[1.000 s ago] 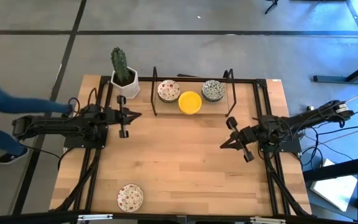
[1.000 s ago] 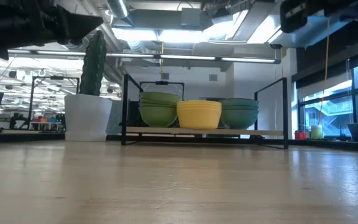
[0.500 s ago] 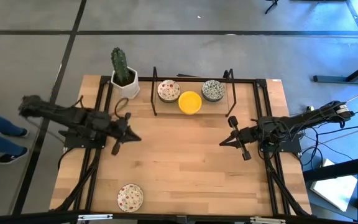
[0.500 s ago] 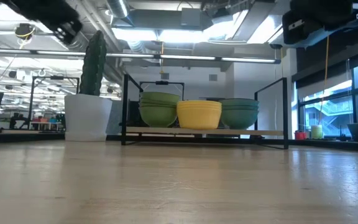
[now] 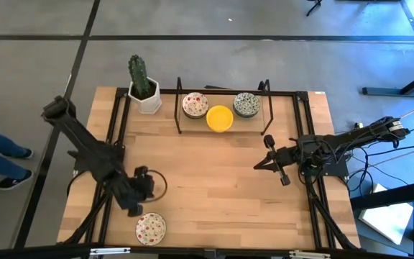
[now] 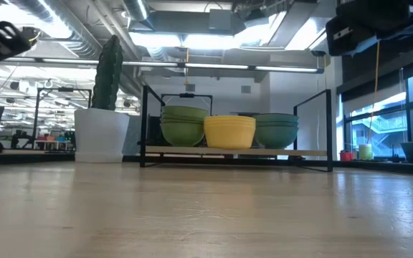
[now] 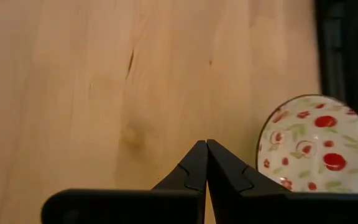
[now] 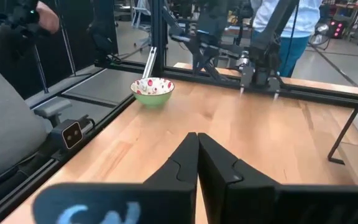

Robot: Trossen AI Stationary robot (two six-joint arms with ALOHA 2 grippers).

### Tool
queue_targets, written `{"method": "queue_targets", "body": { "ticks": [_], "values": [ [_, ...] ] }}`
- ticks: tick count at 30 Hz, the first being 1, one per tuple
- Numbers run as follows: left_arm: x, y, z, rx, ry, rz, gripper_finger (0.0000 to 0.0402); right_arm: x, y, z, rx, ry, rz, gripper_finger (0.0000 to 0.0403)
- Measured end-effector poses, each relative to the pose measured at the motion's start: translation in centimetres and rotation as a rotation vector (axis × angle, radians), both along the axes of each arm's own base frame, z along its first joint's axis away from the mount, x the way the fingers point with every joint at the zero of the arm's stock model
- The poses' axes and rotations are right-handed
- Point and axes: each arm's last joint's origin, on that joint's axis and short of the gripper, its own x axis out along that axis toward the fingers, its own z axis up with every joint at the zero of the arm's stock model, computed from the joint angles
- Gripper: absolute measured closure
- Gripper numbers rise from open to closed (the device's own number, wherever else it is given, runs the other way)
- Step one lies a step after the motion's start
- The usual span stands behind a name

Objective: Pick & Place Mini bowls
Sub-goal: Stack the white red patterned bowl on top of the white red patterned bowl on the shelf

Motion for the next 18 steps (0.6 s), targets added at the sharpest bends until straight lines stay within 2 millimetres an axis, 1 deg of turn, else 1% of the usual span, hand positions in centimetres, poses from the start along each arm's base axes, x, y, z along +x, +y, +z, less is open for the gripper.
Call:
{"method": "queue_targets", "body": {
  "ticks": [3,7,10,15,18],
  "values": [
    [0.6,-1.2,-0.3,0.027,0.084,0.023,0.0391,0.0,0.0,0.0,0.000,0.004,0.000,0.0392],
    [1.5,-2.1,-0.7,0.011,0.206,0.059,0.0365,0.0,0.0,-0.2,0.004,0.020,-0.001,0.0392],
    [2.4,-2.1,-0.6,-0.004,0.264,0.065,0.0339,0.0,0.0,-0.3,0.016,0.042,-0.003,0.0391],
    [3.2,-1.6,-0.5,0.029,0.284,0.046,0.0292,0.0,0.0,-0.5,0.016,0.059,-0.003,0.0391],
    [3.6,-1.6,-0.6,-0.028,0.310,0.043,0.0264,-0.1,0.0,-0.6,0.014,0.074,-0.003,0.0391]
  ]
}}
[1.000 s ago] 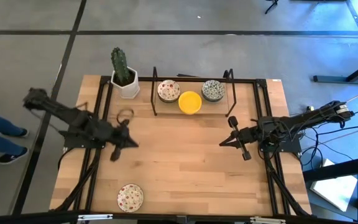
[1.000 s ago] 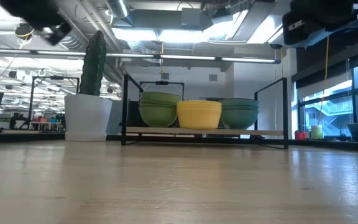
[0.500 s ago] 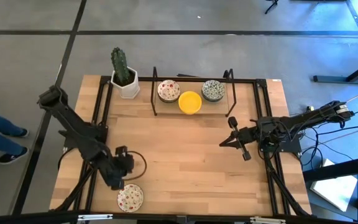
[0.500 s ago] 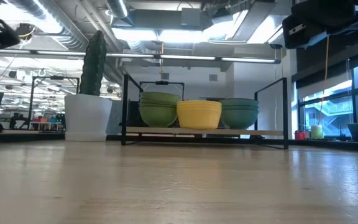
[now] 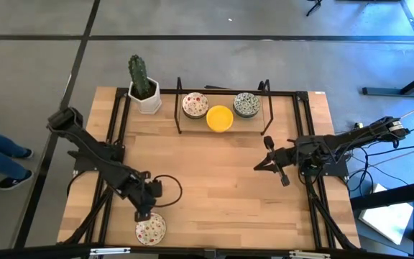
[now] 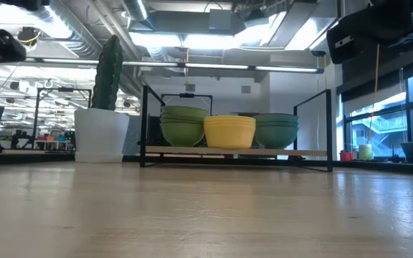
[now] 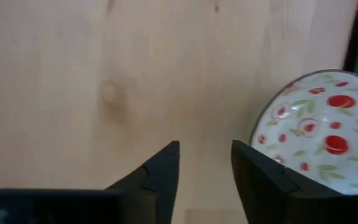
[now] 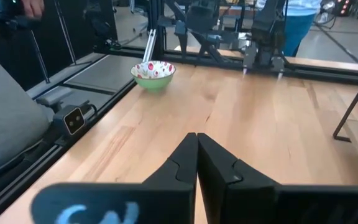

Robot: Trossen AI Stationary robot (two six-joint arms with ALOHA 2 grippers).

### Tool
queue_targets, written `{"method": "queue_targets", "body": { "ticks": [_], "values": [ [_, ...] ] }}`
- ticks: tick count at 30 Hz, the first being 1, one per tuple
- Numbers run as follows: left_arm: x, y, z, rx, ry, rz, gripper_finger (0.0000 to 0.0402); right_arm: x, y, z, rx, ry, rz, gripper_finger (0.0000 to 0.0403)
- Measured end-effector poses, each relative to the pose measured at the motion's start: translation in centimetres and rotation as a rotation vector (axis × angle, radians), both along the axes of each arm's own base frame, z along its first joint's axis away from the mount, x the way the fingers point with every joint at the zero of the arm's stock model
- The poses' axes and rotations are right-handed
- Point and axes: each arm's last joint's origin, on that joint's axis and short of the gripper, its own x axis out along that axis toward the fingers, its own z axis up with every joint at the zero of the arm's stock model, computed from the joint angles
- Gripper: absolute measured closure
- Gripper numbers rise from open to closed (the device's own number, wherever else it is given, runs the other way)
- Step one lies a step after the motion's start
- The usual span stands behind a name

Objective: Pick & Place Mini bowls
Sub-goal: Stack the white red patterned bowl on top of the white red patterned bowl on the shelf

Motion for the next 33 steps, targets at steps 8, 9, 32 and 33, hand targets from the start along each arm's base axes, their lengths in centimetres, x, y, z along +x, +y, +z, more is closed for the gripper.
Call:
{"method": "queue_targets", "body": {
  "ticks": [8,9,32,33],
  "values": [
    [0.5,-1.6,-1.5,-0.061,0.038,0.032,0.0219,0.0,0.0,-0.3,-0.009,0.026,0.000,0.0391],
    [0.6,-2.0,-1.8,-0.071,0.040,0.029,0.0216,0.0,0.0,-0.3,-0.009,0.026,0.000,0.0391],
    [1.8,-3.2,-5.6,-0.065,0.162,-0.101,0.0300,0.0,0.0,-0.2,-0.007,0.025,0.000,0.0391],
    [1.8,-3.2,-5.6,-0.070,0.167,-0.114,0.0323,0.0,0.0,-0.2,-0.007,0.025,0.000,0.0391]
  ]
}}
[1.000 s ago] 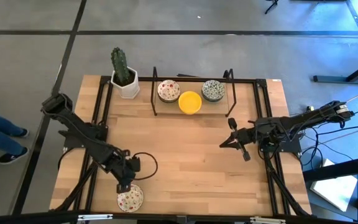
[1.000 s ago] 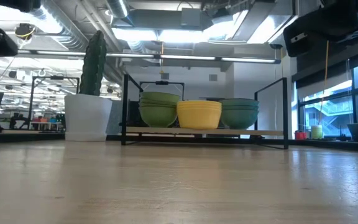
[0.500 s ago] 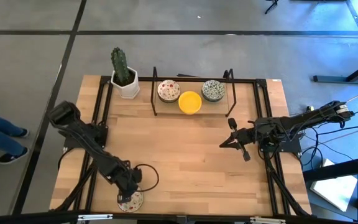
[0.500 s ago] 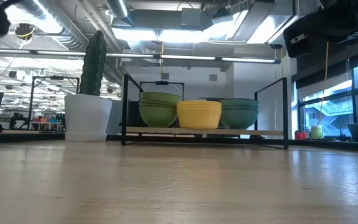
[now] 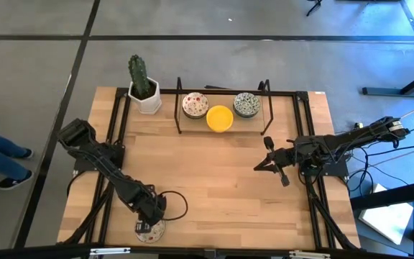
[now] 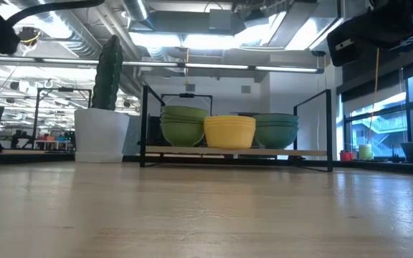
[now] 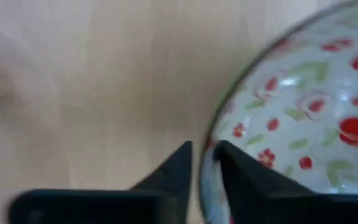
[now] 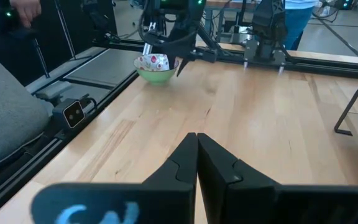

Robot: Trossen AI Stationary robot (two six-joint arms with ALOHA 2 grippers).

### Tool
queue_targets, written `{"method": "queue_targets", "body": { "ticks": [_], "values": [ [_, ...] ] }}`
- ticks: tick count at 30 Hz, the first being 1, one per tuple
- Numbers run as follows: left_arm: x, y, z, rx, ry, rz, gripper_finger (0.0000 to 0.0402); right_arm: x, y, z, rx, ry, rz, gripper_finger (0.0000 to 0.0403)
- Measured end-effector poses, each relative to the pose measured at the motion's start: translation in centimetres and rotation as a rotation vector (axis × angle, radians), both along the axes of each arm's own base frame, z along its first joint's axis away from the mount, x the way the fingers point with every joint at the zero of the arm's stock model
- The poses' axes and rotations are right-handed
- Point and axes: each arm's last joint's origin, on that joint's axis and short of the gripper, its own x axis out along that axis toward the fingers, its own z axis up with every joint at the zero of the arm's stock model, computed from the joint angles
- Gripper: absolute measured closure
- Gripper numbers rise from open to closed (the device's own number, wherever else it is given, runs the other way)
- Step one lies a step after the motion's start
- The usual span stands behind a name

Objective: Pick & Place Mini bowls
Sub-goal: Stack the white red patterned bowl on top of the white red patterned bowl on the shelf

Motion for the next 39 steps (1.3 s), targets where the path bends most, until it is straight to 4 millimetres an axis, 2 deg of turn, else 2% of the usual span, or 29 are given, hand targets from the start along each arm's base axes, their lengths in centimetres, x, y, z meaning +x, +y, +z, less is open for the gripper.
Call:
{"method": "queue_targets", "body": {
  "ticks": [3,7,10,14,17,23,27,30,32,35,39],
  "values": [
    [0.0,-0.2,0.2,-0.047,0.009,-0.081,0.0383,0.0,0.0,0.0,0.000,0.000,0.000,0.0391],
    [0.2,-0.1,0.5,-0.041,-0.008,-0.200,0.0390,0.0,0.0,0.0,0.000,0.000,0.000,0.0391],
    [1.5,0.5,1.9,-0.008,-0.044,-0.261,0.0393,0.0,0.0,0.0,0.000,0.000,0.000,0.0391],
    [3.9,1.5,5.6,0.038,-0.104,-0.336,0.0394,0.0,0.0,0.0,0.000,0.000,0.000,0.0391],
    [5.9,2.3,9.1,0.121,-0.242,-0.421,0.0395,0.0,0.0,0.0,0.001,0.000,0.000,0.0391],
    [9.0,5.9,16.4,0.327,-0.442,-0.519,0.0394,0.0,0.0,0.0,0.008,0.002,-0.001,0.0391],
    [10.2,10.7,22.3,0.577,-0.525,-0.388,0.0394,0.0,0.0,0.0,0.008,0.003,-0.001,0.0391],
    [10.4,15.9,26.5,0.755,-0.582,-0.141,0.0394,0.0,0.0,0.0,0.007,0.002,-0.001,0.0391],
    [10.2,19.8,28.7,0.793,-0.619,0.074,0.0394,0.0,0.0,0.0,0.008,0.003,-0.001,0.0391],
    [9.7,25.4,29.7,0.756,-0.640,0.280,0.0394,0.0,0.0,0.0,0.007,0.003,-0.001,0.0391],
    [9.4,31.4,28.4,0.635,-0.590,0.397,0.0395,0.0,0.0,0.0,-0.001,0.003,0.000,0.0391]
  ]
}}
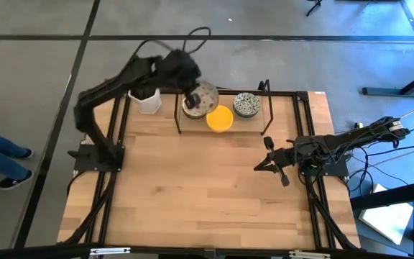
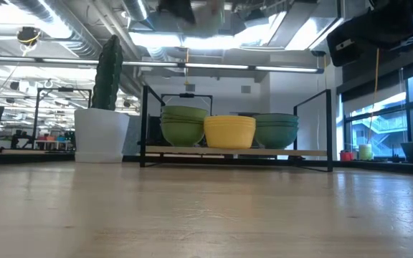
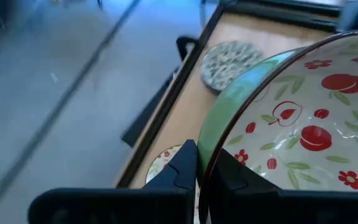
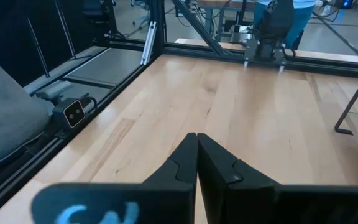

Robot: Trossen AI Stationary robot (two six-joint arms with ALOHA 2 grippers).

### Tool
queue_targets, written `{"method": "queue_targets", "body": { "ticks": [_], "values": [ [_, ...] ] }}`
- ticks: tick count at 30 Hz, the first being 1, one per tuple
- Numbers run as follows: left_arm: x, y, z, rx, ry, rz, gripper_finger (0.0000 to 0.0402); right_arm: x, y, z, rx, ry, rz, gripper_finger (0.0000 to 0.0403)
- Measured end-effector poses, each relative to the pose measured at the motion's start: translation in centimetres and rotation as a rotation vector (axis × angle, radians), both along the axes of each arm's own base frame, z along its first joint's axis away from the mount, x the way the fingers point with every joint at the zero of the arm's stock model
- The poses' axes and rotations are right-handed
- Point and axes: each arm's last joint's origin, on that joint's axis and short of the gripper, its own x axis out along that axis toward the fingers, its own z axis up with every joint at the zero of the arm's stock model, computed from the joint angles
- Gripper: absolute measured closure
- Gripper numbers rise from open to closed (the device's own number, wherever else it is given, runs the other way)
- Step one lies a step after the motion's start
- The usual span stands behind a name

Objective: Pick & Place Mini bowls
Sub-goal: Stack the white red patterned bowl on top of the white red patterned bowl on the shelf

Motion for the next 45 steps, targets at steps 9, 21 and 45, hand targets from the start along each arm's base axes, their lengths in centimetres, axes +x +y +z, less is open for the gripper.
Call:
{"method": "queue_targets", "body": {
  "ticks": [9,21,45],
  "values": [
    [4.7,7.8,-6.8,-0.179,0.170,0.015,0.0395,0.0,0.0,-0.1,0.007,0.015,0.017,0.0391],
    [4.6,10.4,-8.6,-0.273,0.379,0.051,0.0395,-0.1,0.2,-0.1,0.025,0.024,0.058,0.0391],
    [5.3,11.7,-13.0,-0.373,0.569,0.098,0.0394,-0.2,0.1,-0.6,0.037,0.080,0.053,0.0391]
  ]
}}
